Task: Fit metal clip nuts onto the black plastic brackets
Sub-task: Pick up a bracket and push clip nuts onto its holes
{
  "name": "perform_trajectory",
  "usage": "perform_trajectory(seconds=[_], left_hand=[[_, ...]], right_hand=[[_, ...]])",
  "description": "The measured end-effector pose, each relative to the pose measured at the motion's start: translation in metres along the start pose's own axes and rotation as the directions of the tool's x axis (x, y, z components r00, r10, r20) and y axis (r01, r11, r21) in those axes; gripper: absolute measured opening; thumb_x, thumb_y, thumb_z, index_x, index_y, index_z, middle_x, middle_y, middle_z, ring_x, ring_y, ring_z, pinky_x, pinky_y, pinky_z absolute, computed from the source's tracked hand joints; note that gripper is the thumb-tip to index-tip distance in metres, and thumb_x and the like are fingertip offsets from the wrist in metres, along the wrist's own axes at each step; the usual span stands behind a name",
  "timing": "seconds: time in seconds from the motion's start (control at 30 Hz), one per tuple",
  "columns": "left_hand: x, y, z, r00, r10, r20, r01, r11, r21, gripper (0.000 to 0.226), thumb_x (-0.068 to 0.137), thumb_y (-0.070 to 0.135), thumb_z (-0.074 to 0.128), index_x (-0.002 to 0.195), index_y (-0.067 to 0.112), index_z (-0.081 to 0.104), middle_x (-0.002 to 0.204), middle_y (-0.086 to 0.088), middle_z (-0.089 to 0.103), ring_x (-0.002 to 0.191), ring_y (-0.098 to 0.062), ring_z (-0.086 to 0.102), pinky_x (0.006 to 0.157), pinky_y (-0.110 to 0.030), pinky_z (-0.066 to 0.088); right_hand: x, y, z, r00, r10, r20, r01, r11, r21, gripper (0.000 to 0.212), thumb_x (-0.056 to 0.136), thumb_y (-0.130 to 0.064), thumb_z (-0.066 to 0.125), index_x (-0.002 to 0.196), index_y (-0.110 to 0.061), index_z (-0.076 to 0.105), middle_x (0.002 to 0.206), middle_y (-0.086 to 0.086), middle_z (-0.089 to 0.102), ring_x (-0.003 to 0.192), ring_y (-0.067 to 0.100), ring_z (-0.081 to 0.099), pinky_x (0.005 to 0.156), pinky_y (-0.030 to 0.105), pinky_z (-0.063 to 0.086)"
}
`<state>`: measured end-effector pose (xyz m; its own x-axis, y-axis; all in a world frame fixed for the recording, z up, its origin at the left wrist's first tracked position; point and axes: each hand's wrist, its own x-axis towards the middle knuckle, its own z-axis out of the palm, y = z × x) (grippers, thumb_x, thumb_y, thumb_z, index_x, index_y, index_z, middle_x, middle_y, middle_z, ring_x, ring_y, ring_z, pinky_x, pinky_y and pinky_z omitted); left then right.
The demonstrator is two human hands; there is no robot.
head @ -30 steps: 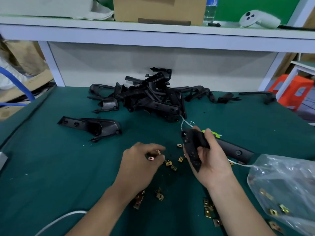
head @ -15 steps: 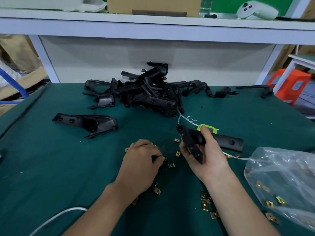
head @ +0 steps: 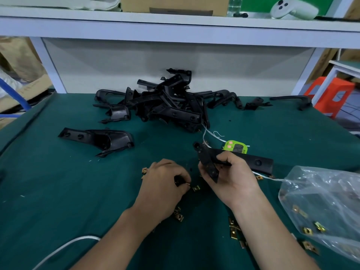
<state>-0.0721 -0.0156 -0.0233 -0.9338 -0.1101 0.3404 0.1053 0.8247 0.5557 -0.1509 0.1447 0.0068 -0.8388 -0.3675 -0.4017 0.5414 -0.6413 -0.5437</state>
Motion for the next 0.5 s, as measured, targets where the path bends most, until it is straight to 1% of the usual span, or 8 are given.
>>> perform_trajectory(seconds=[0.07,0.1,0.13,0.2,0.27,0.37,0.43,0.5], left_hand=[[-0.002,0.001,-0.001,1.000,-0.027,-0.008,0.027,1.000,0.004,0.021,0.076,0.023,0.085,0.076,0.038,0.070,0.079,0.028,0.057,0.099,0.021,0.041,0.089,0.001,0.020],[-0.003,0.002,-0.002,0.999,-0.052,-0.007,0.052,0.999,-0.010,0.022,0.080,0.024,0.083,0.077,0.041,0.067,0.082,0.027,0.056,0.098,0.019,0.042,0.086,-0.001,0.024],[-0.003,0.002,-0.003,0.997,-0.080,-0.006,0.080,0.996,-0.038,0.025,0.084,0.025,0.079,0.078,0.043,0.063,0.086,0.025,0.056,0.097,0.014,0.045,0.083,-0.004,0.028],[-0.003,0.004,-0.004,0.990,-0.137,-0.018,0.134,0.985,-0.105,0.028,0.091,0.024,0.072,0.079,0.043,0.055,0.092,0.021,0.056,0.094,0.008,0.050,0.075,-0.007,0.036],[-0.001,0.004,-0.006,0.984,-0.170,-0.046,0.162,0.976,-0.146,0.030,0.094,0.020,0.069,0.081,0.043,0.054,0.093,0.018,0.056,0.092,0.010,0.053,0.073,-0.003,0.038],[0.001,0.002,-0.009,0.973,-0.217,-0.081,0.199,0.962,-0.188,0.033,0.094,0.015,0.068,0.081,0.042,0.055,0.092,0.015,0.059,0.090,0.010,0.054,0.072,0.000,0.037],[0.002,-0.001,-0.012,0.964,-0.248,-0.095,0.225,0.953,-0.202,0.030,0.093,0.015,0.069,0.080,0.040,0.057,0.090,0.014,0.062,0.090,0.006,0.055,0.071,-0.003,0.037],[0.004,-0.003,-0.015,0.956,-0.269,-0.116,0.238,0.944,-0.227,0.029,0.090,0.014,0.073,0.078,0.038,0.062,0.086,0.014,0.066,0.089,0.004,0.058,0.070,-0.003,0.037]], right_hand=[[0.000,0.003,0.001,1.000,-0.017,0.015,0.017,0.999,0.027,0.038,0.068,0.014,0.036,0.095,-0.007,0.051,0.100,0.021,0.061,0.081,0.037,0.065,0.085,0.048,0.058],[0.000,0.005,0.002,1.000,-0.021,0.006,0.021,0.999,0.025,0.045,0.062,0.018,0.030,0.094,-0.007,0.051,0.100,0.022,0.057,0.086,0.040,0.065,0.086,0.052,0.058],[-0.001,0.007,0.004,1.000,-0.016,-0.011,0.016,1.000,0.004,0.047,0.061,0.022,0.026,0.090,-0.004,0.052,0.100,0.022,0.055,0.090,0.043,0.064,0.084,0.053,0.059],[-0.002,0.011,0.006,0.998,0.001,-0.058,-0.007,0.995,-0.102,0.041,0.075,0.029,0.028,0.092,0.007,0.058,0.100,0.027,0.062,0.091,0.041,0.065,0.075,0.049,0.061],[-0.003,0.014,0.006,0.997,0.001,-0.082,-0.018,0.976,-0.218,0.028,0.088,0.024,0.042,0.104,0.011,0.061,0.098,0.026,0.070,0.084,0.033,0.069,0.069,0.042,0.061],[-0.005,0.017,0.006,0.993,0.030,-0.114,-0.064,0.950,-0.306,0.011,0.093,0.008,0.058,0.101,0.009,0.065,0.083,0.021,0.073,0.072,0.027,0.073,0.057,0.033,0.061],[-0.008,0.016,0.008,0.986,0.108,-0.130,-0.144,0.937,-0.318,0.014,0.095,-0.003,0.062,0.098,0.010,0.066,0.085,0.023,0.074,0.068,0.027,0.075,0.053,0.030,0.060],[-0.013,0.013,0.011,0.964,0.247,-0.094,-0.264,0.898,-0.352,0.023,0.095,-0.011,0.062,0.092,0.010,0.071,0.088,0.023,0.075,0.068,0.027,0.075,0.051,0.027,0.058]])
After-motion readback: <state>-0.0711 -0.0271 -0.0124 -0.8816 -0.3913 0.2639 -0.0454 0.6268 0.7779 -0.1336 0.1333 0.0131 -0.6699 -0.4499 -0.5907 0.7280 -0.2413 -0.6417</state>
